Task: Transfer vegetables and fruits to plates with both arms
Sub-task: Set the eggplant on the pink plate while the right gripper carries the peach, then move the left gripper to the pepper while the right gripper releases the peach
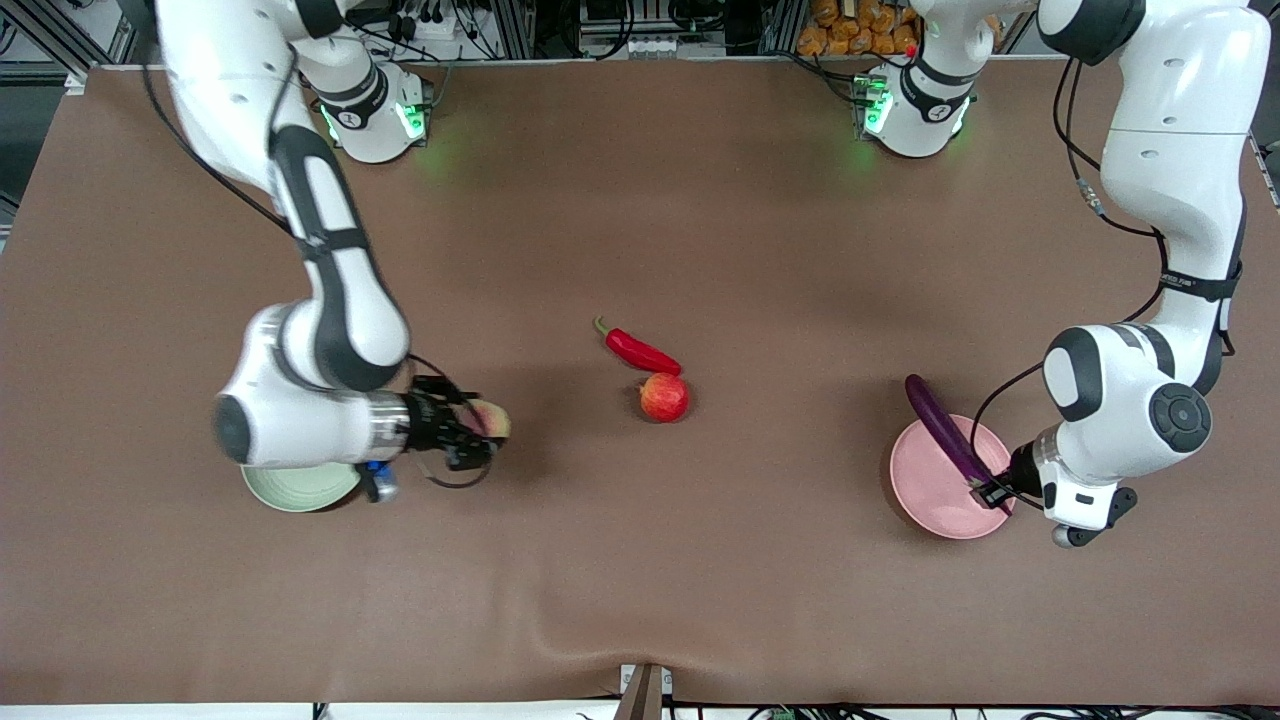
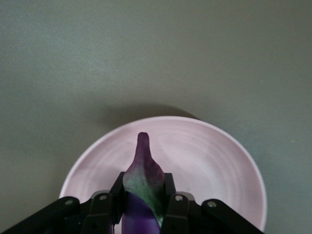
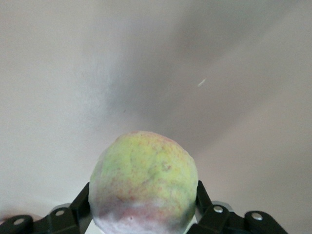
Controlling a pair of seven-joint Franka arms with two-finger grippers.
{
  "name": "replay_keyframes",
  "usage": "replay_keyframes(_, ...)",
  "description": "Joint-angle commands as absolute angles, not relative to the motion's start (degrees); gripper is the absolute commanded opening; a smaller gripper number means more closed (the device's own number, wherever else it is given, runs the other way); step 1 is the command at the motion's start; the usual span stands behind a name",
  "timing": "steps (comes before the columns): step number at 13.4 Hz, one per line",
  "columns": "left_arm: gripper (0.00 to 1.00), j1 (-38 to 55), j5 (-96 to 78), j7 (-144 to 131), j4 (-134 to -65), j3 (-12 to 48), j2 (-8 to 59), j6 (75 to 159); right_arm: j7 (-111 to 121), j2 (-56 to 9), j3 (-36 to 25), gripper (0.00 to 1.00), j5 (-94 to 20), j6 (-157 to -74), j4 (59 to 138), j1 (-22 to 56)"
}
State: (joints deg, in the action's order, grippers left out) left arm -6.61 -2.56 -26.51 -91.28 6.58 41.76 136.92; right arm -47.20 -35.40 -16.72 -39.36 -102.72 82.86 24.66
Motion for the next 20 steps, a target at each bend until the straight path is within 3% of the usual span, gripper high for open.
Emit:
replay_keyframes(1, 0.07, -8.69, -3.96, -22.77, -89.65, 7.29, 43.42, 137.20, -36.26, -29.02, -21.51, 0.39, -33.15, -96.10, 85.34, 24.09)
replay_keyframes(3, 1.00, -8.70, -4.13, -22.94, -89.04, 7.47, 42.81, 137.20, -25.28, -27.86, -25.38, 0.39, -31.04, -91.08, 85.34, 22.42)
replay_keyframes(6, 1.00, -8.09, -5.71, -24.69, -88.07, 9.75, 40.53, 136.06, -14.01, -28.47, -28.56, 0.39, -25.60, -89.64, 86.65, 21.36)
replay_keyframes(8, 1.00, -6.69, -5.54, -29.94, -88.33, 11.42, 37.29, 130.90, -7.77, -28.56, -28.65, 0.38, -22.69, -90.35, 88.76, 20.57)
replay_keyframes(11, 1.00, 2.25, -5.27, -50.45, -88.42, 11.51, 32.62, 122.63, -2.21, -29.18, -28.48, 0.41, -17.94, -93.93, 93.24, 20.22)
replay_keyframes(17, 1.00, 23.44, -4.75, -88.90, -88.07, 11.60, 32.96, 122.69, 18.08, -36.90, -28.30, 0.51, -18.19, -103.52, 91.50, 13.98)
replay_keyframes(20, 1.00, 31.53, -3.27, -102.70, -88.07, 11.08, 35.59, 126.20, 25.91, -37.62, -27.17, 0.57, -21.51, -107.66, 90.71, 11.17)
